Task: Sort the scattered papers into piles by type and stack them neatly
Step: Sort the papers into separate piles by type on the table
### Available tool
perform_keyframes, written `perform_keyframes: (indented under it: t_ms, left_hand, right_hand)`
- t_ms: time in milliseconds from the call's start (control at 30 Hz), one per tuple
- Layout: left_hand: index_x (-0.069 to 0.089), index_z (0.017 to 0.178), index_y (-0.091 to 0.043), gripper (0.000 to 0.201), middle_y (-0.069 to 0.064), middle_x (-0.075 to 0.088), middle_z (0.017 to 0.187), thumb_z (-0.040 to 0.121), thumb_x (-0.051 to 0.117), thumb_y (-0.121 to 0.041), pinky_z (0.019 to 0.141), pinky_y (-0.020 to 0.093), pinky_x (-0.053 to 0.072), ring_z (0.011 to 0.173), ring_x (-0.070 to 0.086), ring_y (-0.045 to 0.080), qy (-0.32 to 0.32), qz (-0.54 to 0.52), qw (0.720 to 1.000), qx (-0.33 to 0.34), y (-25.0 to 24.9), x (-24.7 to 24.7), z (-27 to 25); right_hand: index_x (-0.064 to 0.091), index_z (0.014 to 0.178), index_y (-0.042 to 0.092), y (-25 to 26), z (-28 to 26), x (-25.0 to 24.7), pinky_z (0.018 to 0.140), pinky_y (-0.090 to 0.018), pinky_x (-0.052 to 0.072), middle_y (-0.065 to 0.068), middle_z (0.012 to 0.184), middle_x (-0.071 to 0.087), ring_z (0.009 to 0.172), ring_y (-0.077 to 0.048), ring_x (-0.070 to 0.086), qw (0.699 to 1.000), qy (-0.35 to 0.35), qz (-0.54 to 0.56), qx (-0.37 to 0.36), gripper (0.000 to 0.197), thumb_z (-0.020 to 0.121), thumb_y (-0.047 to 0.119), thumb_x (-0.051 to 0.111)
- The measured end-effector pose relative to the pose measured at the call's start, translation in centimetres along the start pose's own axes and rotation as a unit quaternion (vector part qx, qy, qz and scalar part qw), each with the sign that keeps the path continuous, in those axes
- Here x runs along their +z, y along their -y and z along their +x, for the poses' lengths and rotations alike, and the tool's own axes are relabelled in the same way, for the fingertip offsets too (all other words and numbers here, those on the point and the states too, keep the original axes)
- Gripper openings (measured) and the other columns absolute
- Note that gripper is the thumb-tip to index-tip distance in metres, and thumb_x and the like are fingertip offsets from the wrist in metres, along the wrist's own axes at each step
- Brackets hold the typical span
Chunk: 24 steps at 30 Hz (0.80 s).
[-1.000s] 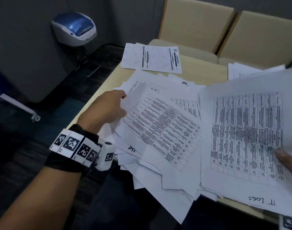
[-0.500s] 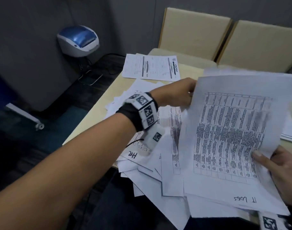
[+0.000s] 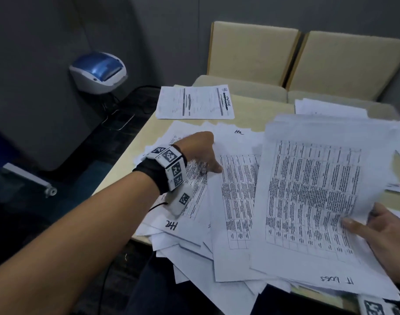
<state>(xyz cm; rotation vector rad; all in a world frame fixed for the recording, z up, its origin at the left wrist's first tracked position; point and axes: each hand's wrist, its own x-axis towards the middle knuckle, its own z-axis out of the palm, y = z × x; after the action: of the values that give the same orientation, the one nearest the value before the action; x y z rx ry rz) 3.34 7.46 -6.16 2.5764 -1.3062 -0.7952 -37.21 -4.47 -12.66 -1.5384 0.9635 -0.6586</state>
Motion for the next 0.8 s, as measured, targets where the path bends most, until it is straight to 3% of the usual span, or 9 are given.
perform_keyframes:
  t_ms: [167, 233, 333, 400, 433, 500, 567, 700, 800]
  left_hand:
    - [0.067, 0.103, -0.001, 0.030, 0.020, 0.072, 0.103, 0.076, 0.081, -0.006, 0.069, 0.036, 0.043, 0.082, 0.060, 0.024, 0.013, -0.195, 0.981, 0.011, 0.6, 0.8, 0.1]
    - [0.068, 0.110, -0.003, 0.026, 0.019, 0.072, 0.103, 0.086, 0.074, -0.013, 0.068, 0.036, 0.044, 0.082, 0.062, 0.025, 0.017, -0.293, 0.955, 0.037, 0.4, 1.1, -0.9]
    - [0.056, 0.142, -0.013, 0.089, 0.014, 0.062, 0.143, 0.079, 0.073, -0.073, 0.101, 0.046, 0.053, 0.128, 0.062, 0.035, 0.047, -0.418, 0.907, 0.008, -1.2, 2.2, -3.5]
    - [0.046, 0.154, -0.022, 0.122, 0.007, 0.047, 0.159, 0.059, 0.064, -0.097, 0.115, 0.057, 0.042, 0.142, 0.050, 0.033, 0.090, -0.428, 0.899, 0.009, -2.5, 3.2, -5.6]
    - [0.051, 0.150, -0.025, 0.117, 0.000, 0.054, 0.154, 0.058, 0.067, -0.096, 0.113, 0.051, 0.046, 0.138, 0.056, 0.024, 0.095, -0.431, 0.897, 0.011, -2.8, 3.8, -6.5]
    - [0.068, 0.123, -0.026, 0.067, -0.013, 0.078, 0.113, 0.074, 0.080, -0.070, 0.089, 0.023, 0.058, 0.102, 0.072, 0.000, 0.051, -0.447, 0.892, 0.041, -3.7, 5.2, -7.8]
    - [0.070, 0.113, -0.029, 0.038, -0.013, 0.079, 0.098, 0.084, 0.082, -0.050, 0.071, 0.016, 0.055, 0.088, 0.074, 0.000, 0.000, -0.461, 0.884, 0.074, -4.7, 6.4, -9.2]
    - [0.065, 0.126, -0.029, 0.050, -0.014, 0.077, 0.108, 0.082, 0.086, -0.041, 0.071, 0.012, 0.057, 0.096, 0.074, 0.000, -0.048, -0.466, 0.876, 0.115, -5.6, 7.6, -11.1]
    - [0.070, 0.122, -0.023, 0.034, -0.009, 0.079, 0.105, 0.090, 0.080, -0.023, 0.085, 0.030, 0.063, 0.095, 0.076, 0.007, -0.107, -0.440, 0.883, 0.122, -6.0, 7.6, -11.8]
  right_hand:
    - [0.077, 0.108, 0.042, 0.9, -0.4, 0.7, 0.099, -0.046, 0.049, 0.004, 0.120, 0.078, 0.113, -0.022, 0.073, 0.999, 0.022, 0.034, 0.008, 0.043, 0.074, 0.016, 0.072]
    - [0.080, 0.101, 0.037, 1.3, -0.5, 0.9, 0.100, -0.038, 0.052, 0.004, 0.117, 0.078, 0.110, -0.019, 0.073, 0.997, 0.022, 0.069, 0.001, 0.036, 0.072, 0.016, 0.075]
    - [0.080, 0.085, 0.024, 1.7, -0.4, 1.4, 0.077, -0.017, 0.059, -0.001, 0.097, 0.079, 0.088, -0.012, 0.075, 0.992, 0.030, 0.121, -0.002, 0.029, 0.058, 0.025, 0.090]
    - [0.075, 0.103, 0.013, 1.7, -0.4, 2.2, 0.072, -0.013, 0.057, -0.005, 0.099, 0.078, 0.082, -0.008, 0.075, 0.988, 0.019, 0.150, 0.004, 0.021, 0.083, 0.007, 0.075]
    - [0.071, 0.112, 0.010, 1.7, -0.5, 2.6, 0.073, -0.013, 0.057, -0.004, 0.103, 0.079, 0.085, -0.008, 0.075, 0.989, 0.010, 0.145, 0.009, 0.022, 0.093, 0.003, 0.064]
    - [0.067, 0.123, 0.010, 1.8, -0.9, 3.7, 0.074, -0.015, 0.058, -0.001, 0.109, 0.080, 0.095, -0.013, 0.076, 0.993, 0.007, 0.114, 0.011, 0.028, 0.096, 0.010, 0.059]
    - [0.066, 0.126, 0.013, 2.1, -1.3, 4.5, 0.076, -0.014, 0.058, 0.004, 0.109, 0.080, 0.100, -0.016, 0.075, 0.995, -0.004, 0.099, 0.001, 0.034, 0.093, 0.016, 0.060]
    - [0.058, 0.139, 0.018, 2.3, -1.9, 5.6, 0.105, -0.031, 0.054, 0.006, 0.131, 0.072, 0.124, -0.010, 0.066, 0.997, -0.017, 0.072, -0.022, 0.043, 0.097, 0.028, 0.064]
    - [0.053, 0.137, 0.020, 2.8, -2.3, 5.6, 0.108, -0.041, 0.052, 0.004, 0.130, 0.071, 0.120, -0.007, 0.067, 0.998, -0.033, 0.041, -0.019, 0.063, 0.084, 0.048, 0.073]
